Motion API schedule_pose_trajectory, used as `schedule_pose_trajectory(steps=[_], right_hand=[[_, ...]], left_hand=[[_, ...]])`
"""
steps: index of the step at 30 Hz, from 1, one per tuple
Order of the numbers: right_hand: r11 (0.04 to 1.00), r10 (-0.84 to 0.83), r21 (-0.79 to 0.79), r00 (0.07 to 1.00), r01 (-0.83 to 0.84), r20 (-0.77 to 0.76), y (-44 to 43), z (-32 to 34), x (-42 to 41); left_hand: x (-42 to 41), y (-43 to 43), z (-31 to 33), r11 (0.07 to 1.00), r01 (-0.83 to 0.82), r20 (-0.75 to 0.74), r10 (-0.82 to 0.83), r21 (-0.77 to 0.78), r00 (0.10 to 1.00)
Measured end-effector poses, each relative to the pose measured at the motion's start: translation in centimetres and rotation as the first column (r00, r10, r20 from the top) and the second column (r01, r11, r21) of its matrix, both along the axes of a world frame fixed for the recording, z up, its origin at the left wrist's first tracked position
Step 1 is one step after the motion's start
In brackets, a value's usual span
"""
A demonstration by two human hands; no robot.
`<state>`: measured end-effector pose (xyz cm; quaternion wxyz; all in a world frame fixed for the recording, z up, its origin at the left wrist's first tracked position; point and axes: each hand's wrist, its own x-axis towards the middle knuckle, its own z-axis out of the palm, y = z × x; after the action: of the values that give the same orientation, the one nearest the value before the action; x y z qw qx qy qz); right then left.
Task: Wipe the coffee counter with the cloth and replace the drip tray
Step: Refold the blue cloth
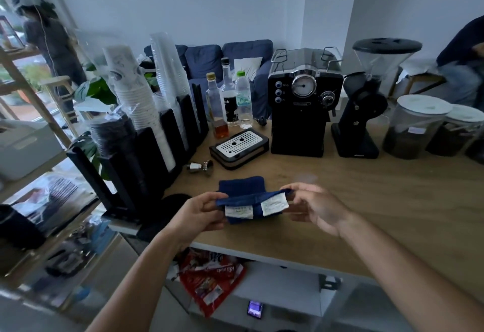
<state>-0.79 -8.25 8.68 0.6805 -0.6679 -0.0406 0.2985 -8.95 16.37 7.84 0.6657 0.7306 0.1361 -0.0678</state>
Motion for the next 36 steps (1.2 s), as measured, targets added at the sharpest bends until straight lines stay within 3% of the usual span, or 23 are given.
schedule_pose_trajectory(steps=[5,10,15,21,26,36], right_hand=[[0.988,0.136,-0.085,0.988,-0.130,0.068,-1.6,-1.4,-1.9],[0.912,0.315,-0.325,0.936,-0.251,0.160,-2.8,-2.6,-2.9],[0.843,0.406,-0.440,0.902,-0.309,0.145,-2.8,-3.0,-2.4],[0.898,0.229,-0.420,0.955,-0.132,0.190,0.1,-4.0,0.2],[0.871,0.116,-0.490,0.951,0.042,0.287,3.5,-5.8,3.8],[0.743,0.093,-0.648,0.934,0.166,0.345,7.4,-8.3,9.2]], left_hand=[[-2.2,-0.5,-1.9,0.954,0.001,0.045,-0.015,0.301,0.999],[-4.5,-0.7,-3.6,0.849,0.153,0.017,-0.187,0.506,0.982],[-5.6,-0.2,-4.9,0.825,0.293,-0.042,-0.313,0.484,0.949],[-4.1,0.3,-5.9,0.900,0.049,0.058,-0.082,0.434,0.995],[-1.1,0.6,-6.3,0.893,-0.118,0.047,0.109,0.434,0.993],[5.2,3.2,-8.9,0.813,-0.144,-0.057,0.212,0.565,0.975]])
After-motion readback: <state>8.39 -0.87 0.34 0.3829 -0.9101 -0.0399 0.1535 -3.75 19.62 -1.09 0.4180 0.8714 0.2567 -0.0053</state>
